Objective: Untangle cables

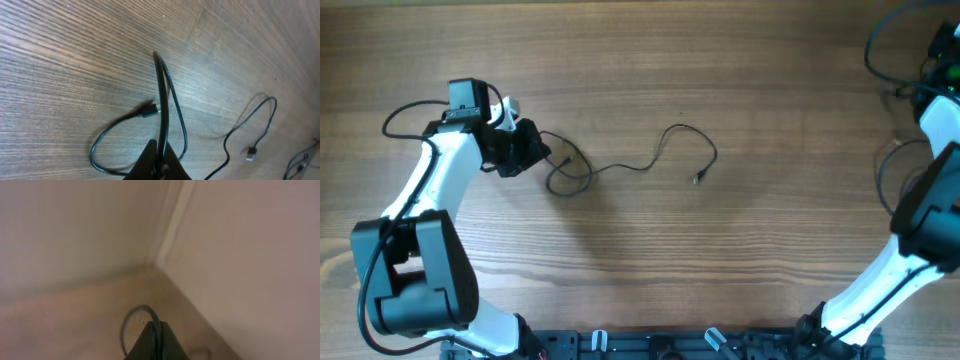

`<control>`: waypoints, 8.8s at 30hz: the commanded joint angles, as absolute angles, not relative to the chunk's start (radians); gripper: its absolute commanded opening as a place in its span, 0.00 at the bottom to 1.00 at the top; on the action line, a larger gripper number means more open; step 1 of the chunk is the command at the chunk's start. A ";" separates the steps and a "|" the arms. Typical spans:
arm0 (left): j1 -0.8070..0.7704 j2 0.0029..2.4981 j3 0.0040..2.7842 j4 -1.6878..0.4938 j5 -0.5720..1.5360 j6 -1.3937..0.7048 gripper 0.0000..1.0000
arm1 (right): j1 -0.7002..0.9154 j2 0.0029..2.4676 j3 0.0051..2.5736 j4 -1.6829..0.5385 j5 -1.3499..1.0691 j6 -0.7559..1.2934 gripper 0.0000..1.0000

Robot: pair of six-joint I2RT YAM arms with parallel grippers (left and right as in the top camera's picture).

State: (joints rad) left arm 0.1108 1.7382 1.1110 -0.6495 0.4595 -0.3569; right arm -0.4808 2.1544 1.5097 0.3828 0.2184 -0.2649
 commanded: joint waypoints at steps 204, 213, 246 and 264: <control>-0.206 1.541 1.113 -0.543 -0.177 -0.499 1.00 | 0.348 1.579 1.558 -0.633 -0.046 0.079 0.05; -0.206 1.541 1.113 -0.543 -0.177 -0.499 1.00 | 0.363 1.603 1.462 -0.937 -0.106 0.246 0.26; -0.206 1.541 1.113 -0.543 -0.177 -0.499 1.00 | 0.334 2.127 1.320 -0.235 0.192 0.569 0.81; -0.206 1.541 1.113 -0.543 -0.177 -0.499 1.00 | 0.400 2.236 1.332 -0.375 0.325 0.471 0.04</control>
